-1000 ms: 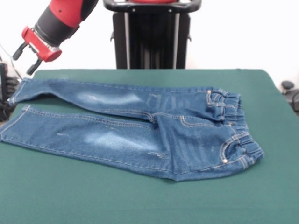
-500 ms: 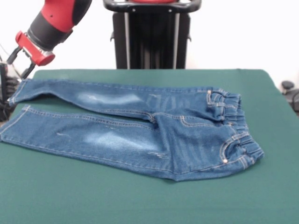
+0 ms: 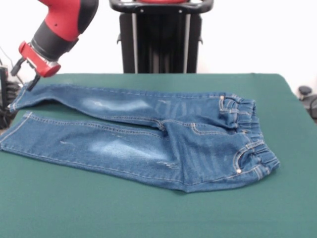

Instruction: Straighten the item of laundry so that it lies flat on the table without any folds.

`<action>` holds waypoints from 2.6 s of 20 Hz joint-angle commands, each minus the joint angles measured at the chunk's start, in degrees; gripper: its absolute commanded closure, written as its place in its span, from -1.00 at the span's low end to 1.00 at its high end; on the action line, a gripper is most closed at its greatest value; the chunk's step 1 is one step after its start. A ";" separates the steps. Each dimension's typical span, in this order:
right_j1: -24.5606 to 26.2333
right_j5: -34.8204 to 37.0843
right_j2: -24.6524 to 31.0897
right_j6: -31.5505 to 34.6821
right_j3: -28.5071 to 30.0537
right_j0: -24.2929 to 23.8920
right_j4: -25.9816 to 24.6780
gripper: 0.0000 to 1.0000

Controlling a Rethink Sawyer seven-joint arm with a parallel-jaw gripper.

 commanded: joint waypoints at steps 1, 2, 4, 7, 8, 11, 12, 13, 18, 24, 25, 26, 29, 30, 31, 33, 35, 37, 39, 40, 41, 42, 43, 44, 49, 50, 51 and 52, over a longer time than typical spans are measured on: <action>2.10 0.44 15.15 0.56 -5.84 0.15 -0.28 -1.00; 2.26 0.34 15.24 0.71 -5.86 0.37 0.14 -1.00; 2.89 0.22 15.27 0.95 -6.12 0.80 1.13 -1.00; 4.61 -0.31 13.87 1.45 -6.72 2.01 3.32 -1.00; 5.16 -0.50 13.22 1.60 -6.89 2.38 3.95 -1.00; 5.59 -0.36 11.84 1.30 -7.13 2.76 4.15 -1.00; 5.29 -0.22 11.73 1.05 -7.06 2.65 3.67 -1.00; 4.44 0.38 12.01 0.68 -6.83 2.28 2.70 -1.00; 1.00 2.69 11.70 -0.56 -4.67 2.19 -0.24 -1.00; -9.42 8.58 14.42 -3.48 0.33 0.28 -7.18 -1.00; -12.45 10.81 15.70 -4.60 1.24 -0.45 -8.81 -1.00; -15.44 12.83 16.99 -5.70 2.34 -1.32 -10.35 -1.00; -23.25 18.41 19.94 -9.31 4.70 -3.61 -13.34 -1.00; -25.24 19.85 20.75 -10.26 5.17 -4.25 -14.09 -1.00; -26.93 21.09 21.53 -11.21 5.40 -4.94 -14.65 -1.00; -29.91 23.42 23.50 -13.03 5.80 -6.60 -15.61 -1.00; -33.80 25.78 26.59 -15.00 7.06 -8.94 -16.23 -1.00; -39.12 27.05 33.78 -17.10 10.27 -14.48 -16.79 -1.00; -43.34 27.92 42.35 -18.66 13.81 -20.82 -16.44 -1.00; -44.76 28.42 46.31 -19.14 15.30 -23.54 -15.83 -1.00; -45.68 28.87 49.20 -19.36 16.27 -25.29 -15.17 -1.00; -46.28 29.33 51.93 -19.50 17.14 -26.96 -14.52 -1.00; -46.75 29.89 54.77 -19.98 17.88 -28.69 -14.02 -1.00; -46.95 30.49 57.52 -20.21 18.54 -30.39 -13.44 -1.00; -48.43 34.75 65.84 -18.23 20.63 -33.69 -9.49 -1.00; -48.97 35.86 66.87 -17.56 20.92 -33.77 -8.48 -1.00; -49.62 37.20 67.87 -17.08 21.19 -33.83 -7.36 -1.00; -50.32 38.53 68.91 -16.75 21.41 -33.97 -6.21 -1.00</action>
